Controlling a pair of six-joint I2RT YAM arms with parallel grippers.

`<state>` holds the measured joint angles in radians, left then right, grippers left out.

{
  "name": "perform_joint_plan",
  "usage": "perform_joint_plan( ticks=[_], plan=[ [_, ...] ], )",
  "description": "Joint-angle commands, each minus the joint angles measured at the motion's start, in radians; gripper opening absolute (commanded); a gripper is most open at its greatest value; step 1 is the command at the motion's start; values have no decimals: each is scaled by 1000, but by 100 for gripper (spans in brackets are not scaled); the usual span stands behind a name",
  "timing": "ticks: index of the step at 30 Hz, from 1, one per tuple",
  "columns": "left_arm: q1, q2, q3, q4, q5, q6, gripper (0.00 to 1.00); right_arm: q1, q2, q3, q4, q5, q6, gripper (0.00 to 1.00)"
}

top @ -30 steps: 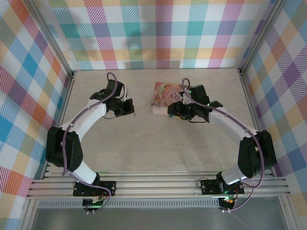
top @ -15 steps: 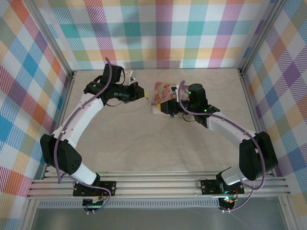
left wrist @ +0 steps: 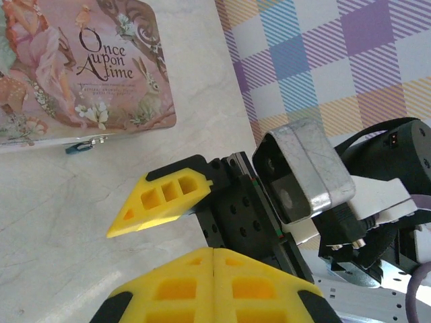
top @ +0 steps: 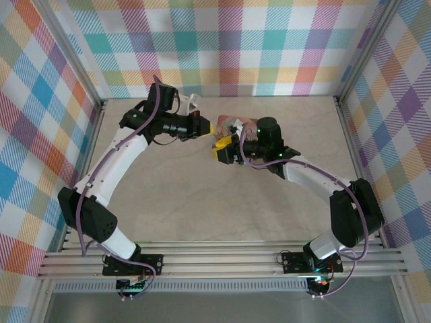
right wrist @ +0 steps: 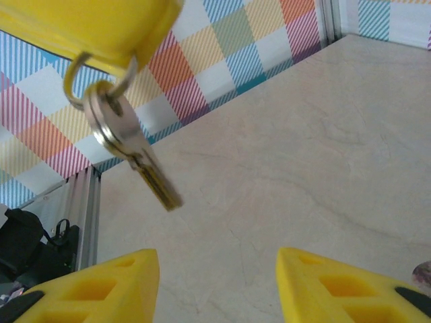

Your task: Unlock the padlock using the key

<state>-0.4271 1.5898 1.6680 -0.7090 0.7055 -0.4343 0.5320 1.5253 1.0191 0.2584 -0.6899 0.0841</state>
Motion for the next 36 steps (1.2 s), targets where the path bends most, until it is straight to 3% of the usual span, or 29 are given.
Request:
perform_joint_plan(
  ticks=[1,19,31,36],
  plan=[
    [-12,7,35,-30,32,-14,0,10,11,40,68,-25,-50,49],
    [-14,24,39,-47,30,-18,0,17,20,55,111,-45,-80,35],
    [-14,26,32,-63,26,-12,0,16,-3,62,50,-43,-122,2],
    [-14,27,26,-61,17,-8,0,16,-19,107,-127,-39,-133,0]
  ],
)
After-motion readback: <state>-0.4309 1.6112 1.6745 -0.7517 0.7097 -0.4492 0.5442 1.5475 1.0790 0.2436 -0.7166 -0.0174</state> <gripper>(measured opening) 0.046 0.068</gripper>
